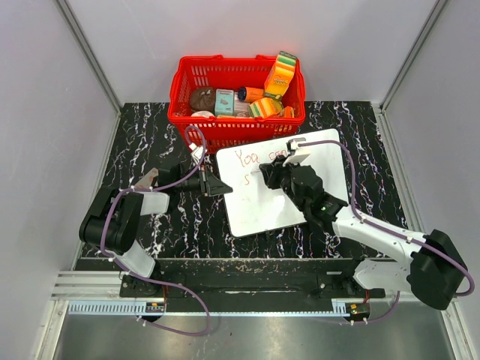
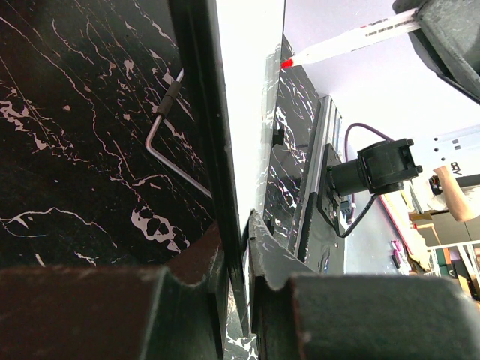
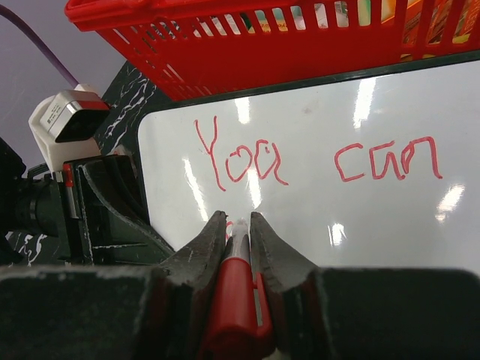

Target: Write a sentence on the whiteboard

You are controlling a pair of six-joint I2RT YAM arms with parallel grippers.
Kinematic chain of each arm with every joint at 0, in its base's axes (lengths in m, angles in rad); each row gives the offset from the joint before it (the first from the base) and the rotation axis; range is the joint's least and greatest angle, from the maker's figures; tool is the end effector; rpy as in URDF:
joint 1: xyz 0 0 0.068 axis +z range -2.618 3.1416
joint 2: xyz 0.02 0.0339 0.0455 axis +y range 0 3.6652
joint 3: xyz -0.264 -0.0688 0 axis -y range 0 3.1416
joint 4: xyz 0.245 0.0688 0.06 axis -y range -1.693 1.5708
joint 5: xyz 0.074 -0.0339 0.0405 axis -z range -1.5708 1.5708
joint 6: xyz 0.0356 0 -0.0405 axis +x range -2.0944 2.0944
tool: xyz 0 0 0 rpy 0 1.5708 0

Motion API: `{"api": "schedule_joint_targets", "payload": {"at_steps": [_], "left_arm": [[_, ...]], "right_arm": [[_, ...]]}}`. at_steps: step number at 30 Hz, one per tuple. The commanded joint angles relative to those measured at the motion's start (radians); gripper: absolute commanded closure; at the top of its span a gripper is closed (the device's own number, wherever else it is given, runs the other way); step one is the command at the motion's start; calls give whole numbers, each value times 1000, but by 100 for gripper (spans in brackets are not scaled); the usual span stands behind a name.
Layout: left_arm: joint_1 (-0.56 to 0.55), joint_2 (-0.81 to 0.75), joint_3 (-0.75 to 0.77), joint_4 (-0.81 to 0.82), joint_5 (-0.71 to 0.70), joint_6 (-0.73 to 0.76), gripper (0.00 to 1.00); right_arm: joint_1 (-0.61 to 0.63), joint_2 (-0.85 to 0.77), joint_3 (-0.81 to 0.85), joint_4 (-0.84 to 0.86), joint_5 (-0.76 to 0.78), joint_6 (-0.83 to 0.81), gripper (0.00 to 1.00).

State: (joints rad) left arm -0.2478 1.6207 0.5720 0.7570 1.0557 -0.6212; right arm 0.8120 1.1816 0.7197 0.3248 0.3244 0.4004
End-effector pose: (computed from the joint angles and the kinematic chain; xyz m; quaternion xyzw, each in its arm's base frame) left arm 0.2784 -0.1024 0.1684 0.1667 0.7369 -0.5836 0.2976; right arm 0.1958 0.1900 0.2876 -0.0482 0.7500 0.2694 0.6022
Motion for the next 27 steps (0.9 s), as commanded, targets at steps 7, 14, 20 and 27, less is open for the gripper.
{"api": "schedule_joint_targets", "payload": {"at_steps": [7, 14, 20, 27], "left_arm": [[-18, 5, 12, 47, -3, 87, 100], [-18, 5, 12, 45, -2, 87, 100], [-18, 5, 12, 47, -3, 87, 100], [-18, 7, 12, 47, -3, 86, 100]], "right_arm": [[10, 46, 49, 30, 18, -12, 100], [9, 39, 24, 16, -1, -3, 100], [10, 10, -11, -6, -5, 3, 100], [10, -2, -31, -29, -18, 12, 100]]}}
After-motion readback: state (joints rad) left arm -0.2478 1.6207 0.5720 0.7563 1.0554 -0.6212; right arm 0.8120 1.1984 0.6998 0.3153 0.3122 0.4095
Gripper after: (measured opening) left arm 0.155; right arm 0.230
